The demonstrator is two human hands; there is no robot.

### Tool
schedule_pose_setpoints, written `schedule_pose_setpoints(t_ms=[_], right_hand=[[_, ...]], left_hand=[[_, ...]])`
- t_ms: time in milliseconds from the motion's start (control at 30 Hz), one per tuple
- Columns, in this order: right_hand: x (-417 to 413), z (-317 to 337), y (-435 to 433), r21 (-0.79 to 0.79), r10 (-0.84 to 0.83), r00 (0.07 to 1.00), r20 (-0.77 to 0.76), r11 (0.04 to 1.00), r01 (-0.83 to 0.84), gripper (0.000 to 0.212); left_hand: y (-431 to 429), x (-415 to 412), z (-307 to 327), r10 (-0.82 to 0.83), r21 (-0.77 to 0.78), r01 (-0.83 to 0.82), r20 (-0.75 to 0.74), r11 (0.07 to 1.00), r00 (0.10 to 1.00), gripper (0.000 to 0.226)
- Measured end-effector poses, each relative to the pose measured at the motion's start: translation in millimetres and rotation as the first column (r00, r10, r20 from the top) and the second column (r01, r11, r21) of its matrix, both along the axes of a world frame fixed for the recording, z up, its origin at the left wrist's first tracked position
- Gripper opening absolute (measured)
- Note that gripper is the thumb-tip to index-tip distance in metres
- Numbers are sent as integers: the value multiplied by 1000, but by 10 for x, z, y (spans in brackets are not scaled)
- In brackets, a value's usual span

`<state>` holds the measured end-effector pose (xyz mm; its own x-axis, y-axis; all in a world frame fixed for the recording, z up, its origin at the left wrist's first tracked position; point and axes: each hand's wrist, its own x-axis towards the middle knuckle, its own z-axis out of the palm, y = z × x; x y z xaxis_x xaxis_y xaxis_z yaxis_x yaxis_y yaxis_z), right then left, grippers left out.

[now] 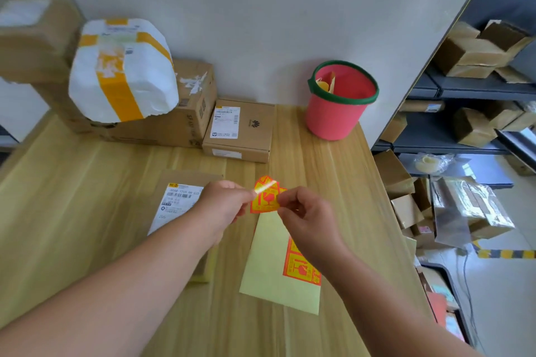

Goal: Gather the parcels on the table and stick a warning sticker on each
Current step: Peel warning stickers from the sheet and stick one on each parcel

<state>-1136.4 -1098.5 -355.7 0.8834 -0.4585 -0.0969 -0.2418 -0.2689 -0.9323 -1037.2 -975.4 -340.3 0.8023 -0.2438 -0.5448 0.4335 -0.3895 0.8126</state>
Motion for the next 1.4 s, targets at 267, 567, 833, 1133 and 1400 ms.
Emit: schedule_pose_setpoints(t_ms=[267,567,833,1133,1400], right_hand=[[150,162,545,189,-59,998,-34,980,65,19],[531,330,1007,370,-180,972,-152,901,225,11],[661,245,1495,328,-143,973,-183,924,198,11],[657,-108,1924,180,-96,957,-274,972,149,11],[626,-317,1939,-42,-99,940,-328,995,91,16]], left_hand=[[599,181,65,23,-11,-21,141,1000,990,18],[1115,318,223,-18,-74,40,275,996,961,14],[1551,370,156,15,-95,1,165,996,986,11],[1981,384,-229,33,-18,-32,36,999,999,14],[1988,363,-511,-10,30,10,13,1000,1000,18]])
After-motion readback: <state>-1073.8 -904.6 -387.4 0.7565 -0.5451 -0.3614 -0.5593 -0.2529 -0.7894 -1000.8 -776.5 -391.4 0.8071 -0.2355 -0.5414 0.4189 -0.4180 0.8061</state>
